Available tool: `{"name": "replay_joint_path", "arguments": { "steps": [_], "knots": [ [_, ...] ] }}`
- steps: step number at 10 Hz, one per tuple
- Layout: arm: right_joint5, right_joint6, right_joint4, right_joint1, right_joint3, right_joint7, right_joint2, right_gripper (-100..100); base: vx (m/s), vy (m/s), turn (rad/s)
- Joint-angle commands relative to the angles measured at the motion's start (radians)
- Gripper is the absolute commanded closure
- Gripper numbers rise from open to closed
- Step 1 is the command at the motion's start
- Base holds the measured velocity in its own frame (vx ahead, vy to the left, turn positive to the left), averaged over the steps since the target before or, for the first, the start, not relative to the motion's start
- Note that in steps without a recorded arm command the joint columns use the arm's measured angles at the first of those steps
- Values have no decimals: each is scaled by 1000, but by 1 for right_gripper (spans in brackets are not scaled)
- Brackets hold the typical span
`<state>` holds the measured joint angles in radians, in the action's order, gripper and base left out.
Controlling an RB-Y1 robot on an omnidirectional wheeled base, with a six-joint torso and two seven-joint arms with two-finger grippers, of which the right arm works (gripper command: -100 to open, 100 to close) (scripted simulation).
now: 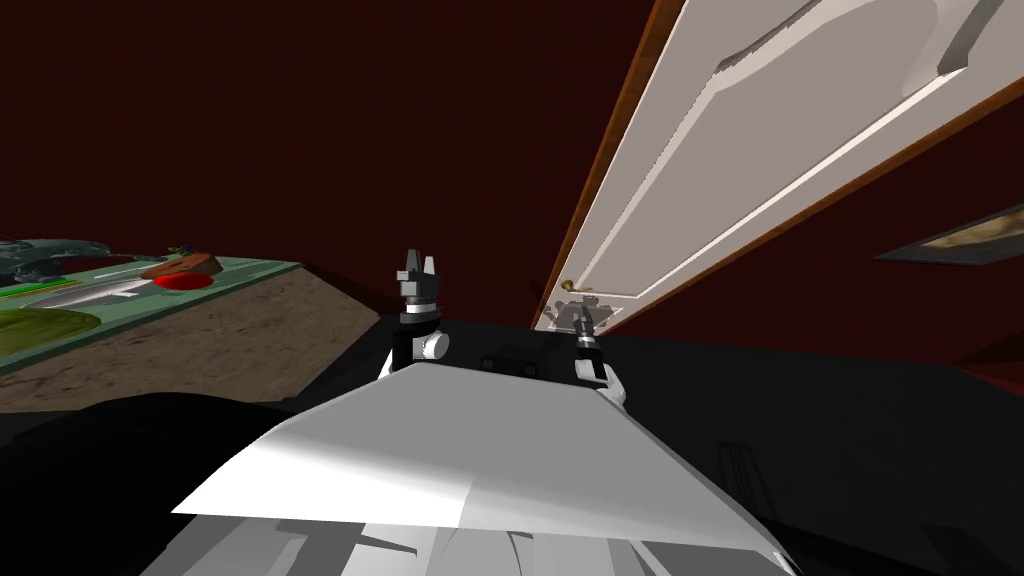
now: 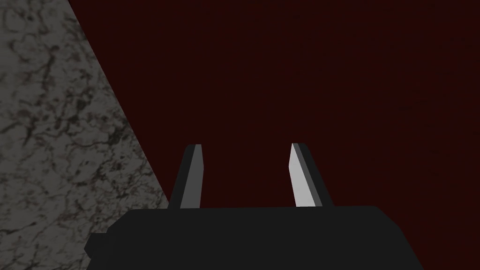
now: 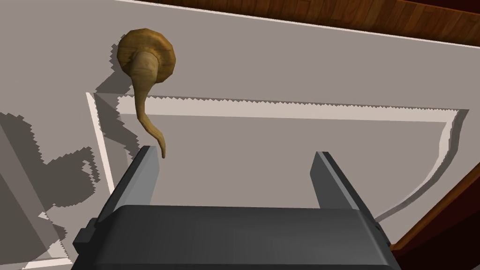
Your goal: Pull the door open
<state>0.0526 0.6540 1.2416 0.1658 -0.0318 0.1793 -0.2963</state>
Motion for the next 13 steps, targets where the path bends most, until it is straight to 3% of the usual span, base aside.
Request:
{"name": "replay_joint_path", "arguments": {
  "steps": [1,2,6,12,13],
  "knots": [
    [3,2,-50,-12,1,10,-16,-100,71,-95,125],
    [3,2,-52,-12,1,10,-16,-100,46,-61,43],
    [10,20,-171,-46,5,27,-47,-100,54,-66,97],
    [17,42,-313,-88,9,47,-83,-100,55,-77,88],
    [16,42,-301,-84,9,44,-79,-100,32,-34,22]
  ]
}}
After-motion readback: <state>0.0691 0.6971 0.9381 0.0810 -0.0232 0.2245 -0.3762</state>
